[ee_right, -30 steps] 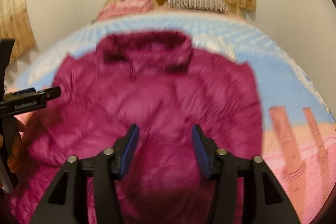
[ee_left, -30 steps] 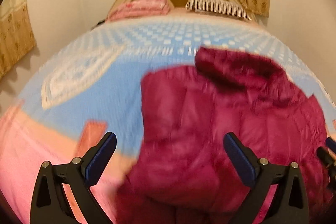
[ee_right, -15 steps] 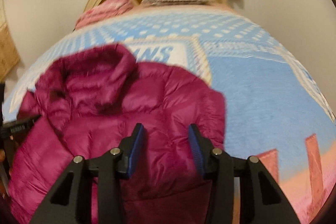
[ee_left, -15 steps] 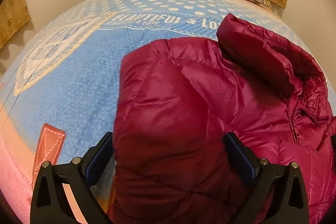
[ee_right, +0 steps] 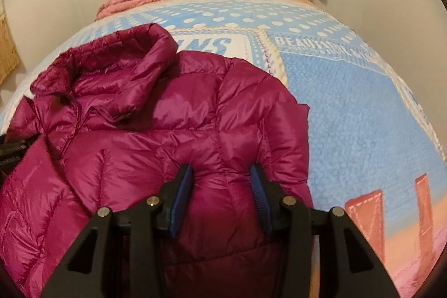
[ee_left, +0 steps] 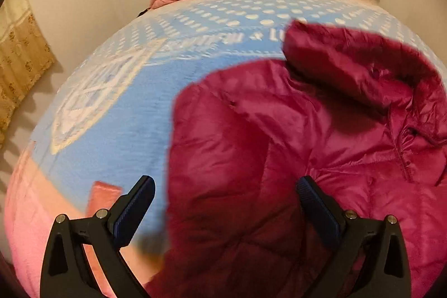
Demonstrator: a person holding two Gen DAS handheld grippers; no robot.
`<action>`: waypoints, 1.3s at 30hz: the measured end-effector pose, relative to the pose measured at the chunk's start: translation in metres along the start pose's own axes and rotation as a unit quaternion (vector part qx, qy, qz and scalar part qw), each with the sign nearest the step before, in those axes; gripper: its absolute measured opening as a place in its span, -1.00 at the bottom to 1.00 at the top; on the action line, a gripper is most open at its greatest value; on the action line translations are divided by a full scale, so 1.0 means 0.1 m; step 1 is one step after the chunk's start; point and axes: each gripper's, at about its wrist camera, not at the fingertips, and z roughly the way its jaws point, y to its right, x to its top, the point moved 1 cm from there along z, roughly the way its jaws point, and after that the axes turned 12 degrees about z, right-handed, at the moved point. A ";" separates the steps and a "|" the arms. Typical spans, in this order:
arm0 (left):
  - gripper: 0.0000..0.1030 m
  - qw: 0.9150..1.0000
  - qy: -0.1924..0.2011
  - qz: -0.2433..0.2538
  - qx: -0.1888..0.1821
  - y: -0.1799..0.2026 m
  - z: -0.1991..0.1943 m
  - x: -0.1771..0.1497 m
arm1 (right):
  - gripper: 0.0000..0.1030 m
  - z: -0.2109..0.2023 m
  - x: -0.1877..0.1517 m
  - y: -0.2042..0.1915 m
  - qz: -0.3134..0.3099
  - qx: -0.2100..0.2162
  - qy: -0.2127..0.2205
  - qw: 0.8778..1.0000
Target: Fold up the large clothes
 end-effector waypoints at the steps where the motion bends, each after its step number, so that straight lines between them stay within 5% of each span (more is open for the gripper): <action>1: 0.98 1.000 0.007 -0.008 -0.007 -0.08 -0.08 0.01 | -0.05 -0.03 0.01 0.01 -0.004 0.001 -0.004 1.000; 7: 0.98 0.995 0.061 -0.060 -0.060 -0.44 -0.39 0.45 | 0.30 -0.37 0.29 0.01 0.012 0.039 0.024 0.999; 18: 0.96 0.996 0.052 0.054 -0.049 0.20 0.16 1.21 | 0.33 0.14 0.99 -0.73 -0.072 0.024 0.024 0.997; 19: 0.75 0.996 0.051 0.059 -0.053 0.22 0.20 1.23 | 0.27 0.20 1.01 -0.77 -0.080 0.017 0.021 0.996; 22: -0.72 0.993 0.022 0.068 -0.099 0.27 0.33 1.23 | -0.22 0.41 1.05 -0.80 -0.110 -0.010 0.005 0.994; 25: -0.76 0.991 0.039 0.063 -0.112 0.22 0.20 1.16 | -0.70 0.43 1.04 -0.75 -0.121 -0.013 0.002 0.993; 27: -0.77 0.990 0.060 0.062 -0.113 0.17 0.03 1.09 | -0.78 0.32 0.99 -0.72 -0.129 -0.012 0.016 0.992; 31: -0.79 0.988 0.073 0.043 -0.129 0.07 -0.13 0.88 | -0.81 0.11 0.86 -0.71 -0.140 -0.021 0.042 0.989; 39: -0.81 0.991 0.034 0.046 -0.123 0.23 0.08 0.40 | -0.85 0.09 0.51 -0.59 -0.143 -0.030 0.043 0.988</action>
